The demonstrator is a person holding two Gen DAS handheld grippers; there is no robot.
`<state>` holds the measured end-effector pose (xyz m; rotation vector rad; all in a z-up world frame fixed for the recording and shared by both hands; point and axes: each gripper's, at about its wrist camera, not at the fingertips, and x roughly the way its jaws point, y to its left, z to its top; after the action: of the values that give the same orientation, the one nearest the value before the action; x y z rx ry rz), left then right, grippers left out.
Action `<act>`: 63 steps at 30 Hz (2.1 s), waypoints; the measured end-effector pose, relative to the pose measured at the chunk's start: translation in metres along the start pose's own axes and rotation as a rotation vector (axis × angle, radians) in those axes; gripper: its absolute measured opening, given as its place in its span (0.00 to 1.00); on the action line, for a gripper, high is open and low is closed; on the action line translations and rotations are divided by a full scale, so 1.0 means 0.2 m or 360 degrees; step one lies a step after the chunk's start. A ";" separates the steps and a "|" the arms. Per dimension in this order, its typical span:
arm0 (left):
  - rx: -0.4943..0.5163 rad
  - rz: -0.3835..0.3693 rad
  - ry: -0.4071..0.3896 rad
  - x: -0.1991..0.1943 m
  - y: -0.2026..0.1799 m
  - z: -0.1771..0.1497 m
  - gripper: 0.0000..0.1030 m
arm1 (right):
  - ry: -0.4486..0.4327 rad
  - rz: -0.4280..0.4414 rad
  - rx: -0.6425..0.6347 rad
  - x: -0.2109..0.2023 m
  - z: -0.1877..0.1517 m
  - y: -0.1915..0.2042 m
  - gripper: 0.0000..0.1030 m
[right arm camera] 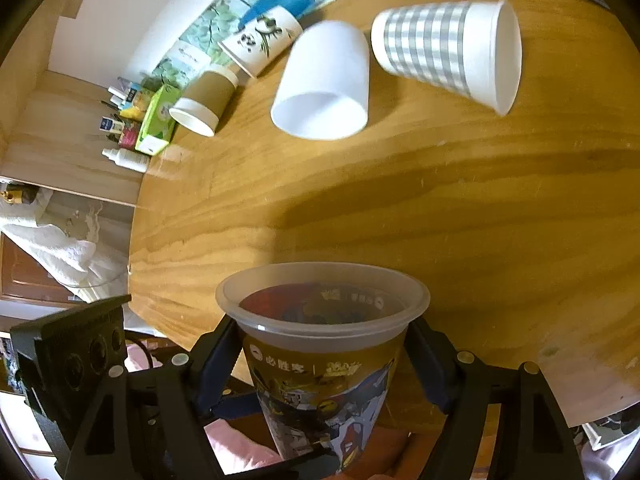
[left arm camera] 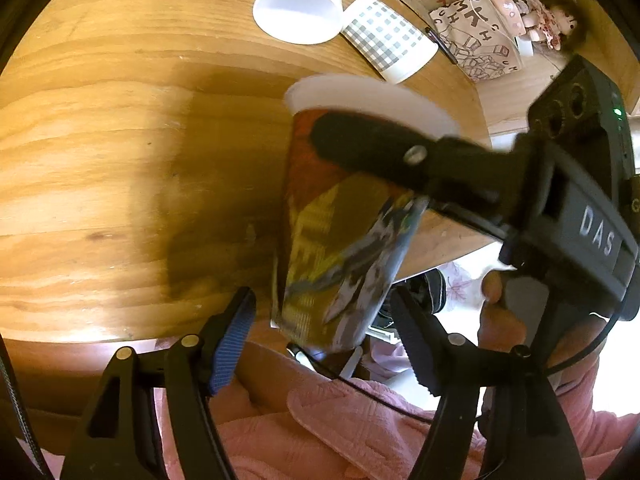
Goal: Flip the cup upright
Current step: 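Carry the upright brown cup in the right gripper while the left tool withdraws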
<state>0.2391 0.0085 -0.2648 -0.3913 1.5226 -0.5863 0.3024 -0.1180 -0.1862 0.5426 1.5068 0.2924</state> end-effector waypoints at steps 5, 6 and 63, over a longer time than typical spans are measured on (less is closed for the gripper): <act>-0.0015 -0.0008 -0.0067 -0.08 0.01 -0.01 0.78 | -0.0171 -0.0029 -0.0070 -0.09 0.03 0.04 0.75; -0.0011 0.0000 -0.0083 -0.10 0.01 -0.01 0.78 | -0.0204 -0.0036 -0.0083 -0.11 0.03 0.04 0.75; -0.0146 0.0220 -0.0203 -0.28 0.27 0.17 0.78 | -0.0943 -0.0397 -0.1007 -0.11 -0.29 0.31 0.75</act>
<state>0.2813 0.0804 -0.2495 -0.3830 1.4442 -0.3769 0.2527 -0.0671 -0.1343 -0.0732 0.8246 0.3542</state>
